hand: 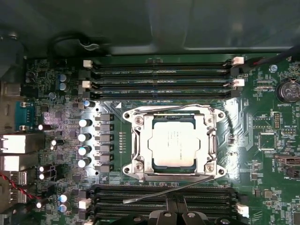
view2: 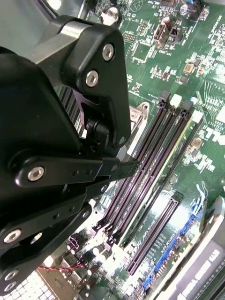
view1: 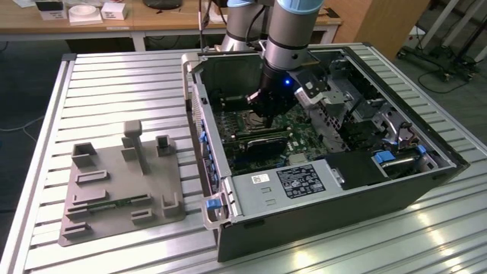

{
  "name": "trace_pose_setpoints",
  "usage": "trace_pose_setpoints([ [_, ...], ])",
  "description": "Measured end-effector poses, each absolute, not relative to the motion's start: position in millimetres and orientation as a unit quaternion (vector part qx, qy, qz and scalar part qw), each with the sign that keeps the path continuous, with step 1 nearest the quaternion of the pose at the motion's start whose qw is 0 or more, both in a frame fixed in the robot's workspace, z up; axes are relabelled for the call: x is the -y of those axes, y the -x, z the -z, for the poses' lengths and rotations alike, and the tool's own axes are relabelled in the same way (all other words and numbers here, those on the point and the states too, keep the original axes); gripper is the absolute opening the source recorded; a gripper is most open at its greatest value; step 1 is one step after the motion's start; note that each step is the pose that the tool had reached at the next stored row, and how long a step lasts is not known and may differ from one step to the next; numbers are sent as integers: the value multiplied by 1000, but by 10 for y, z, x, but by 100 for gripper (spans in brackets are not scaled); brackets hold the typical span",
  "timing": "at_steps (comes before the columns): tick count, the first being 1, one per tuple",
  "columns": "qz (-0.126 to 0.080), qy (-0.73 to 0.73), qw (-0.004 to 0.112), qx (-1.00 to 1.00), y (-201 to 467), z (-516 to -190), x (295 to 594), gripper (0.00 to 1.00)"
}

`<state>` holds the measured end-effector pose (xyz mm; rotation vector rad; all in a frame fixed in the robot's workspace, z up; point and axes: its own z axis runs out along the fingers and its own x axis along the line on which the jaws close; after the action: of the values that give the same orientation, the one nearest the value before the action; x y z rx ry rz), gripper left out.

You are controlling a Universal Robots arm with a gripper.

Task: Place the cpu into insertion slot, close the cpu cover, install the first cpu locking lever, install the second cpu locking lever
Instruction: 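Install the second cpu locking lever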

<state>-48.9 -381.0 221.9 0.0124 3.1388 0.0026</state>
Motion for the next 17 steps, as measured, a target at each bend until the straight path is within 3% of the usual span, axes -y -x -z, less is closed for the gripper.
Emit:
trace_pose_setpoints([
  [17,-1,-3,1,-1000,606,-2192,3810,10],
])
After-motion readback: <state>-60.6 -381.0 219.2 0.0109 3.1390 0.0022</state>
